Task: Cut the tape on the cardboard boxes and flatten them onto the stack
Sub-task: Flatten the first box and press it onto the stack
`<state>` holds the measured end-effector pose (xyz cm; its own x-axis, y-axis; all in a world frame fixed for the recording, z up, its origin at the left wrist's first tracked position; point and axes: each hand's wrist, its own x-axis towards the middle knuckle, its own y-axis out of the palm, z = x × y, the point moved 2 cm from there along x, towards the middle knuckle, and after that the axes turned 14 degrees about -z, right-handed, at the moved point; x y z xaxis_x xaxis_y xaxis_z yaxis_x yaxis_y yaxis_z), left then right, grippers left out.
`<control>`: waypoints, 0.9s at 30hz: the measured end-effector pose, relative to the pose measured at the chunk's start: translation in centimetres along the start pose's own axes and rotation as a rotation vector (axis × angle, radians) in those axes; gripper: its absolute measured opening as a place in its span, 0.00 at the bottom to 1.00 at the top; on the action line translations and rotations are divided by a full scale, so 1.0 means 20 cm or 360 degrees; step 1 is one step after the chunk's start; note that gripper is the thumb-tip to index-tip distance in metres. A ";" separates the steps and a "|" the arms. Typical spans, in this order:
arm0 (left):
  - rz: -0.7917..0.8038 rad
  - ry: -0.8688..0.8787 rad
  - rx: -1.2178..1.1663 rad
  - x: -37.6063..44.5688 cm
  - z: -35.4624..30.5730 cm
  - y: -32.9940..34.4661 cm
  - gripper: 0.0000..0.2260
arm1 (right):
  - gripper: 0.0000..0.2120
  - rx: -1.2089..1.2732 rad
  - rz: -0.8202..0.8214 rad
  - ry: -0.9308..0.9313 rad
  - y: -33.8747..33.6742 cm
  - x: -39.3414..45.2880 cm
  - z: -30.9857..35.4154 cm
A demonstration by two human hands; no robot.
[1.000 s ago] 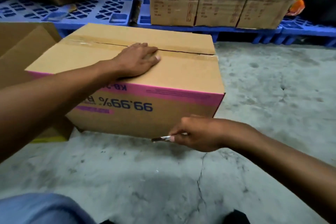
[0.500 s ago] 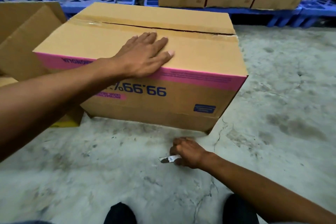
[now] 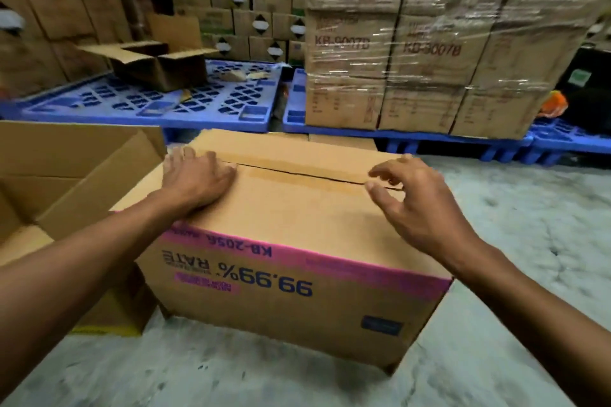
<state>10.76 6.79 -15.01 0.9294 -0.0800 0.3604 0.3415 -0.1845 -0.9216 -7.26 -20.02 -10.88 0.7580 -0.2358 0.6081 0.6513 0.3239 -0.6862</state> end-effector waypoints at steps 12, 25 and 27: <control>-0.0063 -0.0570 -0.0285 0.05 0.07 -0.04 0.30 | 0.09 0.0543 0.0431 0.1390 -0.15 0.13 -0.34; -0.0707 -0.0710 -0.1800 0.11 -0.27 -0.26 0.32 | 0.49 0.1135 -0.0532 0.0951 -0.35 0.26 -0.62; -0.0619 -0.1018 -0.1942 0.14 -0.21 -0.21 0.36 | 0.45 0.1430 -0.0476 0.1119 -0.29 0.24 -0.70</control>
<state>11.26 3.19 -9.56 0.8205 0.5569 0.1286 0.5574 -0.8295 0.0355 -6.93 -35.87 -9.45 0.6154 -0.7737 0.1506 0.7605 0.6330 0.1446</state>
